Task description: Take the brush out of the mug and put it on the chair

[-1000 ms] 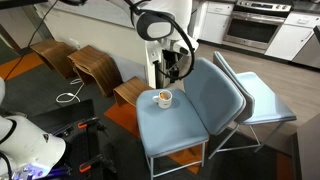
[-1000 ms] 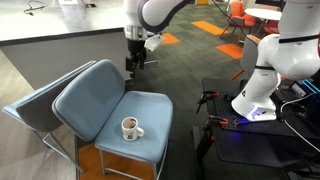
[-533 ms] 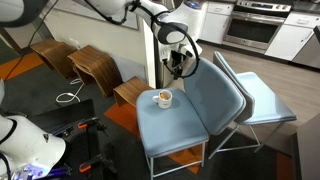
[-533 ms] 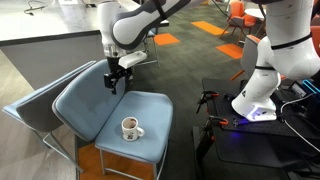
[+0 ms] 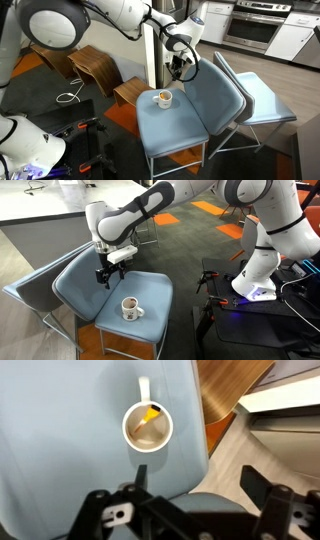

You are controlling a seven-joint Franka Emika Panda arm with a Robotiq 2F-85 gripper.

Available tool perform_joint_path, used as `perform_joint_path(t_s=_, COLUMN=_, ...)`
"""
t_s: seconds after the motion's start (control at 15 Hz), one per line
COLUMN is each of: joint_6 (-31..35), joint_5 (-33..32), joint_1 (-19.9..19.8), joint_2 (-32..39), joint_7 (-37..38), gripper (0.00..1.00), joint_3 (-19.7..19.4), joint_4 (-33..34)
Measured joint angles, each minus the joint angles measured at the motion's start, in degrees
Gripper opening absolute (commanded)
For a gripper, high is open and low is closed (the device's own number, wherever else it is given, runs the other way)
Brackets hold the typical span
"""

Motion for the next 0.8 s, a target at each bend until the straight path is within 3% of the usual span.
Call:
perform_joint_path(t_s=0.13, joint_6=-0.7, joint_5=0.2, joint_1=0.0, joint_2=1.8, joint_7=0.0, gripper=0.98, joint_3=0.0, joint_4=1.4)
perform_joint_path(t_s=0.27, joint_6=-1.1, joint_5=0.4, joint_1=0.0, joint_2=3.3, joint_7=0.0, gripper=0.92, joint_3=0.0, joint_4=2.4)
perform_joint_path(t_s=0.33, joint_6=-1.1, joint_5=0.5, joint_1=-0.1, joint_2=4.0, joint_7=0.0, gripper=0.83, joint_3=0.0, joint_4=2.8)
perform_joint_path(t_s=0.8, joint_6=-1.1, joint_5=1.9, joint_1=-0.9, joint_2=7.6, joint_7=-0.2, gripper=0.70, joint_3=0.0, joint_4=3.8)
